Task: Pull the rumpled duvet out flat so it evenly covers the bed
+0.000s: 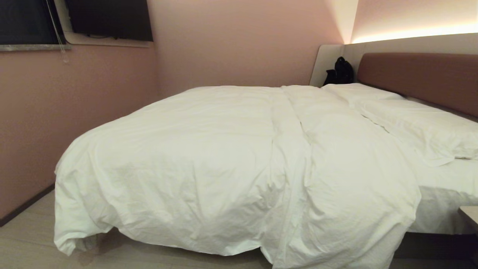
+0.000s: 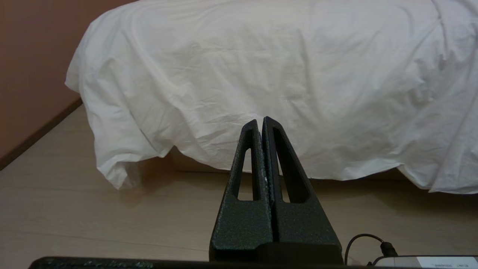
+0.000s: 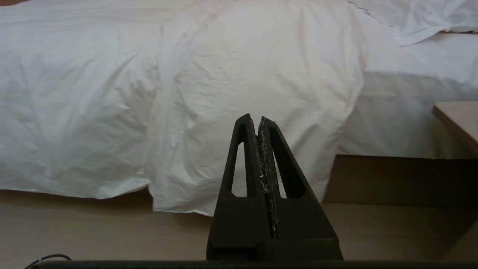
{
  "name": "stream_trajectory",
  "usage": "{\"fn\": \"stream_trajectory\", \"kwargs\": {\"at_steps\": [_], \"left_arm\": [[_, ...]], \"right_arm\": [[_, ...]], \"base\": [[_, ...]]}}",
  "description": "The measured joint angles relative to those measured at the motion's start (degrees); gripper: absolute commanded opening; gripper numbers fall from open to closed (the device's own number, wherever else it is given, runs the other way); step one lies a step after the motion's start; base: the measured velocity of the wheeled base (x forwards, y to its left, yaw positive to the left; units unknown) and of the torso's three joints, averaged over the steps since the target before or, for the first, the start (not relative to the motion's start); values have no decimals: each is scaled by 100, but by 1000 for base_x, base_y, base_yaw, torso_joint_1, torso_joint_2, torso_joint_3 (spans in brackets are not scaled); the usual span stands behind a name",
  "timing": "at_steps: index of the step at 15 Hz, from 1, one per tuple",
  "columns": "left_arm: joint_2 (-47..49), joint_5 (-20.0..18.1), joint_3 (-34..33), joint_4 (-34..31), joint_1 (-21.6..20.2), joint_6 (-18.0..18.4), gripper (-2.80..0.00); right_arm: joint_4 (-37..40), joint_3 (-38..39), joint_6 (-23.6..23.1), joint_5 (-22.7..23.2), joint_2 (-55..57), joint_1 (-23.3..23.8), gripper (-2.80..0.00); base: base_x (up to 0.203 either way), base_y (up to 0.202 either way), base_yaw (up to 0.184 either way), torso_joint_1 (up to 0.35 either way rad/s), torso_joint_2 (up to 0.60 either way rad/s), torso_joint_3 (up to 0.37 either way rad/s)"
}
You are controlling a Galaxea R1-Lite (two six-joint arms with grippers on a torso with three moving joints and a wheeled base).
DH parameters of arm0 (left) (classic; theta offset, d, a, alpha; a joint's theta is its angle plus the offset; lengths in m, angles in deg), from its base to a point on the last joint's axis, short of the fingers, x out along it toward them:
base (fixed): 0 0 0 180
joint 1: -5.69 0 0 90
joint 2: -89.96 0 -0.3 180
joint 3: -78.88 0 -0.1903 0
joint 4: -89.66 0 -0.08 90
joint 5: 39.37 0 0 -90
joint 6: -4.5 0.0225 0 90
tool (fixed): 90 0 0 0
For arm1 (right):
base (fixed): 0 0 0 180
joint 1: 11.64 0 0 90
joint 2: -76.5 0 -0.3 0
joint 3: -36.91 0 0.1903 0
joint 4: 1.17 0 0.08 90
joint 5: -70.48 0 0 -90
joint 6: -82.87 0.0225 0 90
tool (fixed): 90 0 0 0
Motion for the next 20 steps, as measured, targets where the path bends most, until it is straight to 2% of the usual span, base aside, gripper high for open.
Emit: {"fn": "stream_trajectory", "kwargs": {"at_steps": [20], "left_arm": [[0,0,0,-2,1,0,-280]], "right_arm": [[-2,0,0,0,0,0,-280]], "base": [[0,195,0,3,2,4]]}}
